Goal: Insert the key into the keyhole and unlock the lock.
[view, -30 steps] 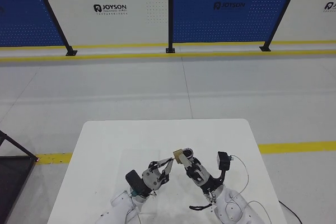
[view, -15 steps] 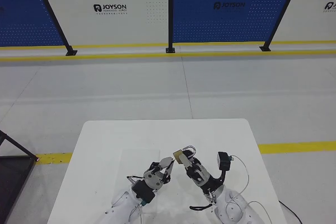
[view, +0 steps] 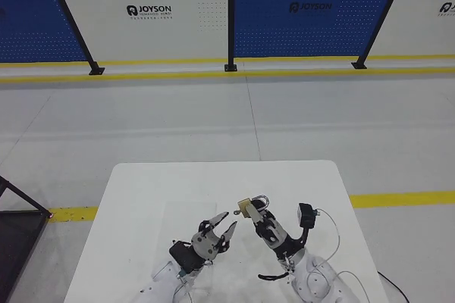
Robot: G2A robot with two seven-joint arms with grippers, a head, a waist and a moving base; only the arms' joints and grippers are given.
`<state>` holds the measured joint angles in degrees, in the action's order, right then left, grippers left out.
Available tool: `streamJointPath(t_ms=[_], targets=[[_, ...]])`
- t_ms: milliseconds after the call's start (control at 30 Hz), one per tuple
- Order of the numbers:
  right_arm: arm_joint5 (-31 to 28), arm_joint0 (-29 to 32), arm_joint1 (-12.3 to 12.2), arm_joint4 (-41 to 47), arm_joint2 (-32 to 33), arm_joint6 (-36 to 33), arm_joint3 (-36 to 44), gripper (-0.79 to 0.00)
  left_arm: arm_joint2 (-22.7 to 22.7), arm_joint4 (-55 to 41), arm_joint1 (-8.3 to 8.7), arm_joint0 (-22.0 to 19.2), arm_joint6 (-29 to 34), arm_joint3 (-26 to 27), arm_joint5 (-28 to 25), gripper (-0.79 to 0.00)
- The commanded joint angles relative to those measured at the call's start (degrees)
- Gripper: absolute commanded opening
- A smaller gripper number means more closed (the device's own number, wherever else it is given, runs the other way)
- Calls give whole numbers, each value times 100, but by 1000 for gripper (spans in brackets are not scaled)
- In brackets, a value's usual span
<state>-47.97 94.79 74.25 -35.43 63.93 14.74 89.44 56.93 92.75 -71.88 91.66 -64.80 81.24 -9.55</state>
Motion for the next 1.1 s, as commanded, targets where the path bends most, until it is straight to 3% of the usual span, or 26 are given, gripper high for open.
streamJointPath(t_ms=[0,267,533,867,1067], targets=[[79,-10,3,-21,8,17,-14,-785,101,-490,52,162,168,178,-789,0],[684,-128,-6,-179,56,-347,-161,-785,1214,-2377,393,1006,1666,982,-3278,0],[1630,-480,25,-264,-200,-1384,-520,-785,2183,-4474,675,1479,3548,1156,-4803,0],[2450,-991,129,-357,-844,-2714,-1130,-785,2670,-6277,997,1678,5007,1223,-4845,0],[2903,-1319,217,-650,-1242,-3174,-1524,-785,2845,-6335,1027,1687,4994,1189,-4845,0]])
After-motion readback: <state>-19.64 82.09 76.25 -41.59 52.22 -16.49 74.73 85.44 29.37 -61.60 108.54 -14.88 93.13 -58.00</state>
